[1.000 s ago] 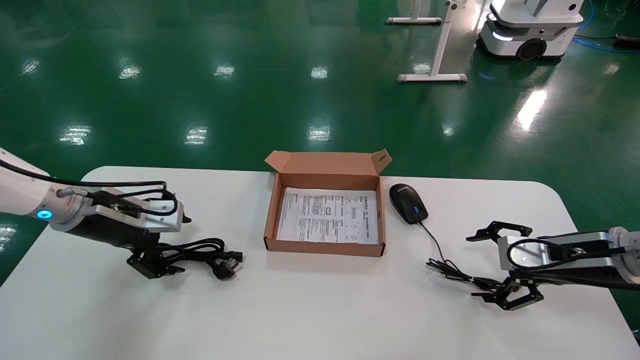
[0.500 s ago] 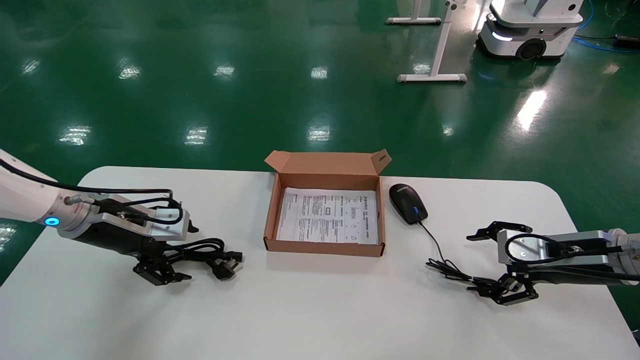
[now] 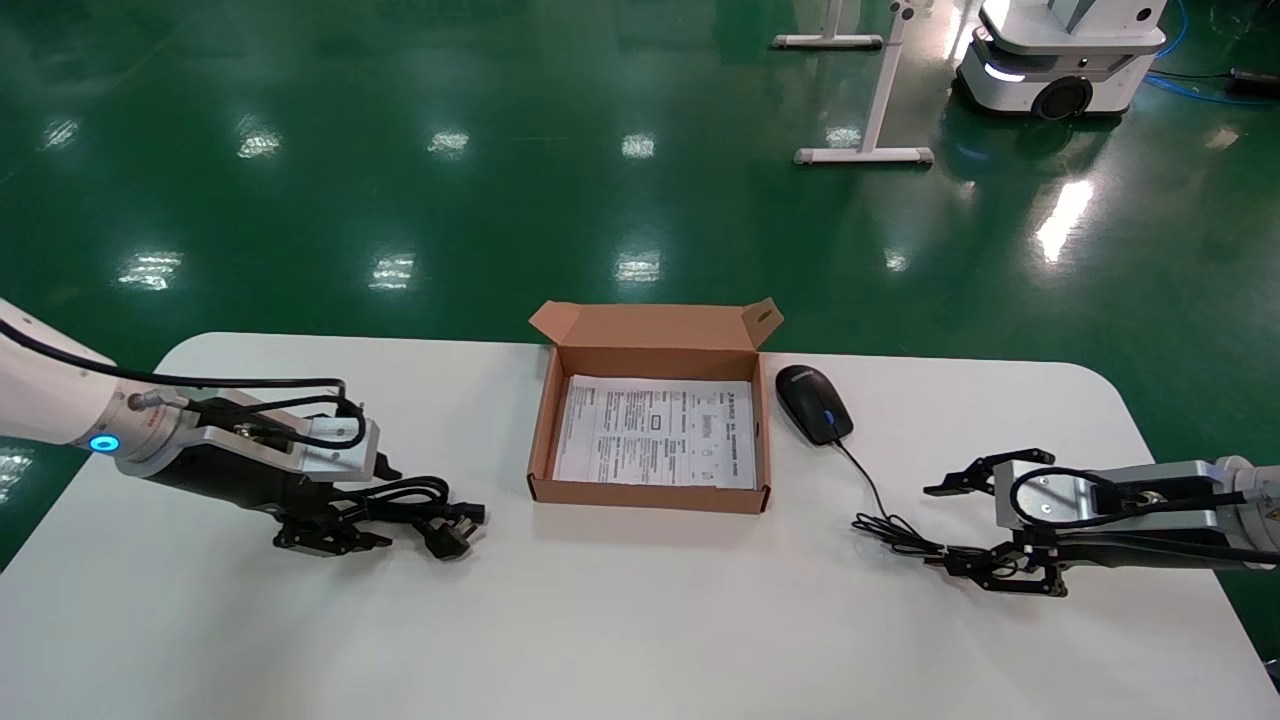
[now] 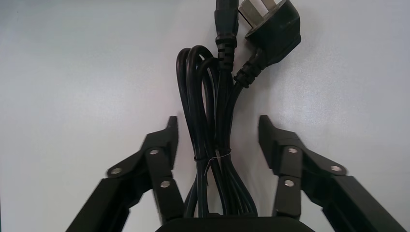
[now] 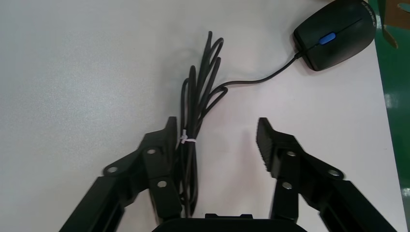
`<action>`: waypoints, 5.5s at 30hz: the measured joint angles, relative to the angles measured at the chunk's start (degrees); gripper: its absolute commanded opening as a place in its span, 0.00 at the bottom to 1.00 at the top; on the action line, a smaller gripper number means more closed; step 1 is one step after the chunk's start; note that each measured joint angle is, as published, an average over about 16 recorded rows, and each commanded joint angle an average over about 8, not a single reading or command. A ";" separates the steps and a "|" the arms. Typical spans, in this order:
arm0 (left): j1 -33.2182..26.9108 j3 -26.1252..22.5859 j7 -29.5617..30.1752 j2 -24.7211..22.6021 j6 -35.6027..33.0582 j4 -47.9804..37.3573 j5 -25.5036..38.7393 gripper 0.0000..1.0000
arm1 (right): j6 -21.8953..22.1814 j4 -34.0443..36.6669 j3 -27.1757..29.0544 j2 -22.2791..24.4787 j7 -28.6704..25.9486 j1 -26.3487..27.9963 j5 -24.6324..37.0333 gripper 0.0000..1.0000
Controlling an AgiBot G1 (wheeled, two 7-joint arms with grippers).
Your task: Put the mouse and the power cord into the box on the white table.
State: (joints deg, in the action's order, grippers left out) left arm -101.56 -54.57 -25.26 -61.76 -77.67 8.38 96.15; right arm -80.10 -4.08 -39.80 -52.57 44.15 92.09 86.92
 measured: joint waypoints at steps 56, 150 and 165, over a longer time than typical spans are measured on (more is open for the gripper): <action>-18.45 8.52 -0.19 0.60 1.44 2.62 -10.46 0.00 | 2.76 -5.02 5.13 -13.17 2.82 13.53 -7.46 0.00; 5.71 1.61 8.34 -10.85 13.93 20.96 -15.64 1.00 | 5.99 -4.18 3.22 -4.55 6.00 13.07 -6.20 1.00; 15.69 12.37 16.40 0.10 7.53 33.85 -26.90 1.00 | 2.76 -22.37 8.94 1.60 -10.96 0.93 -17.02 1.00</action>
State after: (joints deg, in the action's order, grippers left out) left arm -85.86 -42.20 -8.86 -61.66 -70.13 42.22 69.25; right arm -77.33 -26.45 -30.86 -50.98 33.19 93.02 69.90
